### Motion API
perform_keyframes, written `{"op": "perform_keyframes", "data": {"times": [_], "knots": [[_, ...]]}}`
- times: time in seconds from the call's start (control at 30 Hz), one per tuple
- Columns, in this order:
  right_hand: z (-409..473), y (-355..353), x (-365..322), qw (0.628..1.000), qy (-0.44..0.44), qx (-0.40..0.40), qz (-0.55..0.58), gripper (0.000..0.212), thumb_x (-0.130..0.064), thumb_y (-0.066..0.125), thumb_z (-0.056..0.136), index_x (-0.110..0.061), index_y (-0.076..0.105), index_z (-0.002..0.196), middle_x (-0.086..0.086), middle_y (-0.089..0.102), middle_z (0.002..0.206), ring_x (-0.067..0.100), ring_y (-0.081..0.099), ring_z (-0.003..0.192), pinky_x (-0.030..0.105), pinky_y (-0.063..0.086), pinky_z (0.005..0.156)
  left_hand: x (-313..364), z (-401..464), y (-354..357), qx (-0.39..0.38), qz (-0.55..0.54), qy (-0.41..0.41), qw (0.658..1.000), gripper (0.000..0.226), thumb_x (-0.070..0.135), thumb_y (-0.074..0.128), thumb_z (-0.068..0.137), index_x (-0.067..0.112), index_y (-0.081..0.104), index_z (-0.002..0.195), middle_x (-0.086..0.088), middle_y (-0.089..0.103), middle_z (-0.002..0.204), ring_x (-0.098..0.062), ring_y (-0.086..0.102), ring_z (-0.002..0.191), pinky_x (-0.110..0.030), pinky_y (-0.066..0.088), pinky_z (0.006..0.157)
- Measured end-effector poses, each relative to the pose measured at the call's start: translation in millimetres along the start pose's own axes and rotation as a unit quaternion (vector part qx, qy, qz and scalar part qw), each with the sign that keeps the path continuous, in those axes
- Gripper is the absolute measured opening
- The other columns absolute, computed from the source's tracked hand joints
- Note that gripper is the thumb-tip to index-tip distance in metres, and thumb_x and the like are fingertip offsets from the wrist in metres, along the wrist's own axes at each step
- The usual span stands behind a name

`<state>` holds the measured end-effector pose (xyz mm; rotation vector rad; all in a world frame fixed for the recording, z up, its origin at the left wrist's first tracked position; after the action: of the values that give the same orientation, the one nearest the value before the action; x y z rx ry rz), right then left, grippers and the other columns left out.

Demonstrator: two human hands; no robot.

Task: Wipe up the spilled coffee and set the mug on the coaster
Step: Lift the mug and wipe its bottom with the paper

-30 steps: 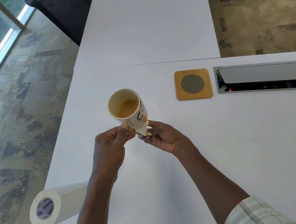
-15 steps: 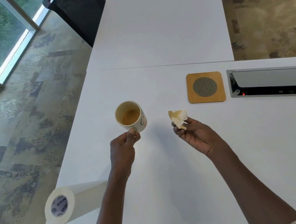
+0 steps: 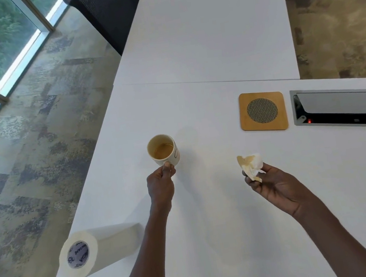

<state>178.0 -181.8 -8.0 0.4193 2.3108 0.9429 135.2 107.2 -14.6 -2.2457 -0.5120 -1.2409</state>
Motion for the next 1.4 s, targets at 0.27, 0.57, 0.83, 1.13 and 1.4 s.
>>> {"op": "perform_keyframes", "data": {"times": [0.27, 0.57, 0.83, 1.13, 1.4], "knots": [[-9, -5, 7, 1.0, 0.014, 0.005, -0.011, 0.073, -0.005, 0.096, 0.042, 0.0, 0.07, 0.111, 0.016, 0.066, 0.097, 0.02, 0.061, 0.076, 0.022, 0.052, 0.061, -12, 11, -3, 0.014, 0.002, 0.005, 1.0, 0.036, 0.029, 0.053, 0.103, 0.001, 0.075, 0.095, -0.005, 0.074, 0.089, -0.02, 0.073, 0.104, -0.025, 0.045, 0.079], [-9, 0, 3, 1.0, 0.014, 0.013, -0.022, 0.073, -0.004, 0.096, 0.041, 0.0, 0.071, 0.109, 0.017, 0.065, 0.096, 0.02, 0.061, 0.074, 0.022, 0.052, 0.059, -21, 15, -8, 0.02, 0.004, 0.005, 1.0, 0.036, 0.029, 0.052, 0.103, 0.005, 0.074, 0.09, -0.004, 0.074, 0.088, -0.021, 0.072, 0.105, -0.026, 0.044, 0.08], [-9, 1, 10, 1.0, 0.018, 0.021, -0.012, 0.067, 0.0, 0.091, 0.049, 0.001, 0.069, 0.112, 0.019, 0.065, 0.097, 0.022, 0.062, 0.074, 0.023, 0.052, 0.059, -27, 16, -8, 0.008, -0.018, -0.012, 1.0, 0.032, 0.028, 0.052, 0.103, 0.009, 0.074, 0.089, -0.007, 0.075, 0.092, -0.022, 0.071, 0.107, -0.029, 0.044, 0.087], [-19, 9, 16, 0.998, 0.011, 0.053, -0.015, 0.046, 0.007, 0.06, 0.077, -0.001, 0.06, 0.122, 0.019, 0.064, 0.096, 0.022, 0.061, 0.072, 0.022, 0.052, 0.056, -32, 9, -12, -0.001, -0.082, -0.031, 0.996, 0.044, 0.037, 0.058, 0.1, 0.0, 0.065, 0.123, -0.009, 0.076, 0.104, -0.017, 0.075, 0.101, -0.028, 0.052, 0.093], [-37, 25, 32, 0.996, 0.026, 0.049, -0.071, 0.046, 0.001, 0.066, 0.075, 0.004, 0.059, 0.12, 0.013, 0.063, 0.094, 0.018, 0.06, 0.073, 0.02, 0.051, 0.059, -64, -60, -33, 0.019, -0.113, -0.083, 0.99, 0.044, 0.043, 0.052, 0.102, 0.003, 0.063, 0.117, -0.012, 0.073, 0.108, -0.02, 0.074, 0.097, -0.045, 0.051, 0.105]]}}
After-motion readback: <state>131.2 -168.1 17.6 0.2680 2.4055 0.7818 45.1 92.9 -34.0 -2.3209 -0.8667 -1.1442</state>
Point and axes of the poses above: each hand's wrist, its own z-axis towards the middle knuckle, its own y-axis out of the palm, x = y × z, the point moved 6 cm from there along z, towards the middle knuckle
